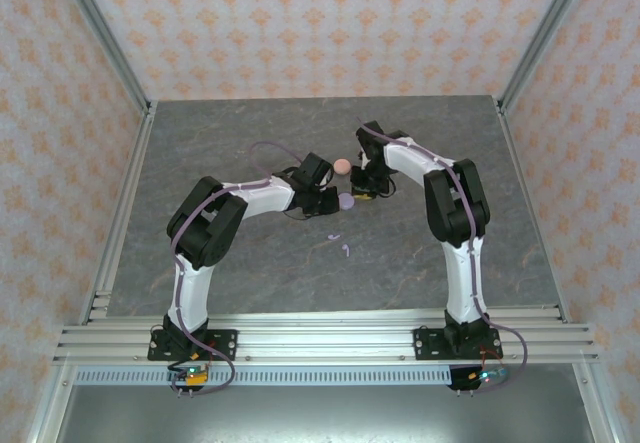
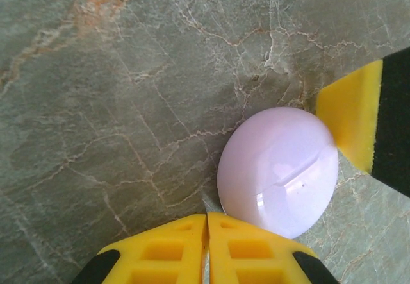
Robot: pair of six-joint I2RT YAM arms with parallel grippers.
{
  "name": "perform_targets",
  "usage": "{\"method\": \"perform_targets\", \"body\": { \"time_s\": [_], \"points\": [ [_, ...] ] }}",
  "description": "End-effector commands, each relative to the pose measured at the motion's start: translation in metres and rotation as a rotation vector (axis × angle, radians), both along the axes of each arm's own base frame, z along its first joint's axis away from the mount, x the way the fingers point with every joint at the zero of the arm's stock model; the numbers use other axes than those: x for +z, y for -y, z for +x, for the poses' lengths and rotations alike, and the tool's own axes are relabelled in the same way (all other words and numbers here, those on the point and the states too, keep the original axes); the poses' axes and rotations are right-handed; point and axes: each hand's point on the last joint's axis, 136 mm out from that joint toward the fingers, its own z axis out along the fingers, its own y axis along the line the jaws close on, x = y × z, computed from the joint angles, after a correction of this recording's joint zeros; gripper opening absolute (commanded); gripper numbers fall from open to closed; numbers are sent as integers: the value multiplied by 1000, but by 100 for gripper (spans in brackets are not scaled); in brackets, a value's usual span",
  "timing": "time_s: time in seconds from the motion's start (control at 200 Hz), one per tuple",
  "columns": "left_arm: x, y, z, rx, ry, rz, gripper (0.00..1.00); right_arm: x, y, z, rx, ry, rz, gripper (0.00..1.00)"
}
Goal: Insert the wireless bluetooth earbuds into the charging case
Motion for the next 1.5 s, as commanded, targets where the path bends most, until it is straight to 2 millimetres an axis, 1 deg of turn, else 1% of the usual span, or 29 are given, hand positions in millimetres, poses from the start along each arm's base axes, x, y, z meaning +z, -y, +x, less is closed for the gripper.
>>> {"method": "perform_targets", "body": {
  "time_s": [0.0, 0.27, 0.345, 0.405, 0.526, 0.691, 0.721, 0.761, 0.766, 0.776, 0.841, 0.956, 1.026, 1.061, 1.231, 1.356, 1.401, 1.411, 1.421, 1.497],
  "points": [
    [-15, -20, 5, 66, 1, 111, 11, 8, 2, -21, 30, -38, -13, 17],
    [-12, -26, 6, 77, 13, 135, 13, 9, 5, -24, 25, -32, -23, 18],
    [-9, -30, 6, 83, 19, 146, 14, 11, 11, -21, 10, -17, -50, 19],
    [-7, -33, 5, 86, 25, 156, 18, 14, 16, -19, -8, -2, -73, 21],
    [2, -41, 4, 97, 44, 172, 23, 18, 30, -14, -60, 23, -105, 21],
    [22, -54, 3, 99, 81, 196, 26, 31, 35, -9, -88, 68, -75, 21],
    [26, -55, 2, 99, 87, 198, 27, 35, 33, -9, -89, 78, -59, 22],
    [24, -59, 0, 97, 81, 209, 28, 38, 31, -9, -89, 87, -31, 22],
    [30, -58, 1, 98, 95, 200, 28, 39, 30, -9, -90, 90, -27, 22],
    [36, -58, 1, 99, 105, 193, 28, 40, 29, -9, -88, 92, -19, 22],
    [44, -60, 0, 93, 119, 171, 30, 47, 23, -10, -92, 108, 41, 25],
    [57, -52, 3, 63, 137, 42, 34, 56, 10, -13, -101, 133, 152, 30],
    [61, -48, 5, 47, 140, -34, 36, 56, 5, -14, -115, 131, 214, 34],
    [62, -45, 6, 36, 139, -66, 37, 54, 2, -15, -124, 123, 240, 34],
    [61, -32, 10, 6, 127, -131, 41, 45, -7, -16, -147, 92, 333, 35],
    [52, -27, 14, -3, 103, -137, 42, 39, -6, -16, -162, 83, 332, 34],
    [55, -24, 15, -7, 106, -151, 43, 37, -6, -15, -164, 78, 332, 33],
    [46, -24, 15, -6, 88, -145, 43, 36, -6, -16, -164, 75, 331, 33],
    [43, -23, 15, -7, 82, -145, 43, 36, -6, -16, -162, 74, 331, 33],
    [37, -20, 15, -11, 66, -153, 43, 32, -5, -17, -164, 68, 321, 31]
  ]
}}
